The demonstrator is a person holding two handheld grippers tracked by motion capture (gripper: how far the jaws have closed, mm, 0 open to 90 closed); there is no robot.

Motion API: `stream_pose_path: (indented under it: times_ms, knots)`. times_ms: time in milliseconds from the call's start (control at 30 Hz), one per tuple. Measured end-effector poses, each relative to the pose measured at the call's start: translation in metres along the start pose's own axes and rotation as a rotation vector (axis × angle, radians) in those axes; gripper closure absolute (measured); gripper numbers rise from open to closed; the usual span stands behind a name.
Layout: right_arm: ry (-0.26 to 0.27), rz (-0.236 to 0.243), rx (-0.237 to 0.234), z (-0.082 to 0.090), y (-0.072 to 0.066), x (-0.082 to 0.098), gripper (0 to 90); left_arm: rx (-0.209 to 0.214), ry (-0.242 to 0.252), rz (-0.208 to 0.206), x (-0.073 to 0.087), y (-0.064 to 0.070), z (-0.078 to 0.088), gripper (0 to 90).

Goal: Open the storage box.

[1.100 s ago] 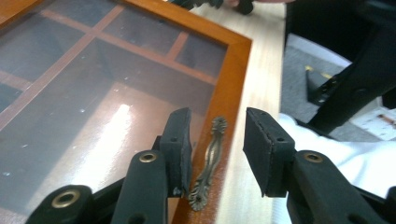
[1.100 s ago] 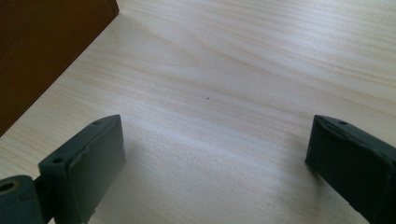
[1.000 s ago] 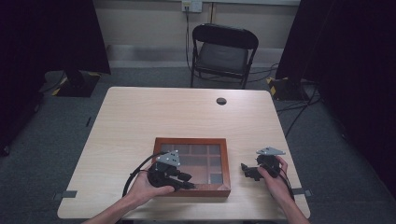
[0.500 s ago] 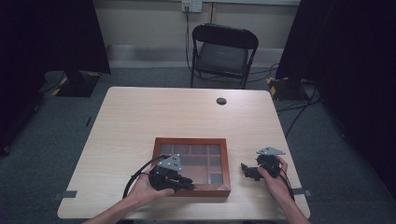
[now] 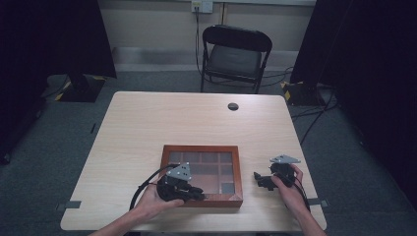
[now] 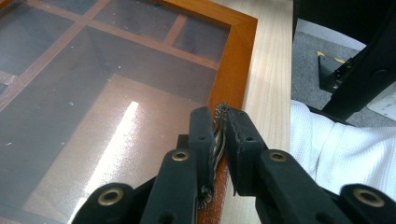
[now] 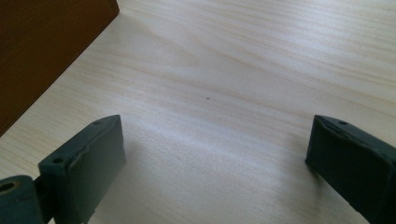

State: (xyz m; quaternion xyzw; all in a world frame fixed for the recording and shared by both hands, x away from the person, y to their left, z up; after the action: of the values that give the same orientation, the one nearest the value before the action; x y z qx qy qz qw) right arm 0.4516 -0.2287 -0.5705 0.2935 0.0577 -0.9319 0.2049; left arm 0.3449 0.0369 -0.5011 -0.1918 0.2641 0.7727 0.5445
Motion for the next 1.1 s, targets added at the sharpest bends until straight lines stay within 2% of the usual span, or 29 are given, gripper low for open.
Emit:
stream_pose_path:
  times_ms: [67, 233, 300, 400, 533, 600, 1100]
  knots:
    - [0.000, 0.000, 0.000, 0.000, 0.000, 0.000, 3.4, 0.008, 0.011, 0.003, -0.001, 0.000, -0.001, 81.3]
    - [0.000, 0.000, 0.000, 0.000, 0.000, 0.000, 3.4, 0.010, -0.020, 0.011, 0.000, -0.001, 0.000, 81.3]
    - [0.000, 0.000, 0.000, 0.000, 0.000, 0.000, 3.4, 0.026, 0.007, 0.025, -0.003, 0.000, -0.001, 81.4]
    - [0.000, 0.000, 0.000, 0.000, 0.000, 0.000, 3.4, 0.028, -0.011, 0.016, -0.002, -0.001, 0.000, 81.4]
    - [0.000, -0.001, 0.000, 0.000, 0.000, 0.000, 3.4, 0.036, 0.002, 0.030, -0.004, 0.000, 0.000, 81.4]
    - [0.000, -0.001, 0.000, 0.000, 0.000, 0.000, 3.4, 0.040, -0.006, 0.029, -0.004, -0.001, 0.004, 81.4]
    - [0.000, 0.000, -0.001, 0.000, 0.000, 0.000, 3.4, 0.058, 0.018, 0.037, -0.014, -0.001, 0.019, 81.3]
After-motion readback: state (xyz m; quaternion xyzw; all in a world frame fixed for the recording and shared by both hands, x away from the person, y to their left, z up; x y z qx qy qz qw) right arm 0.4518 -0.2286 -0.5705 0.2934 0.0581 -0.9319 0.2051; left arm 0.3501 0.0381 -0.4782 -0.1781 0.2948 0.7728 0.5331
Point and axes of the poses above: each handheld gripper's, and its own axes: z roughly backward along the jaws, x roughly out of its underside, y roughly to its right, the point moved 10 cm from there along -z, roughly forward along the jaws, and after that the axes turned 11 degrees about -y, right-handed, at the moved point
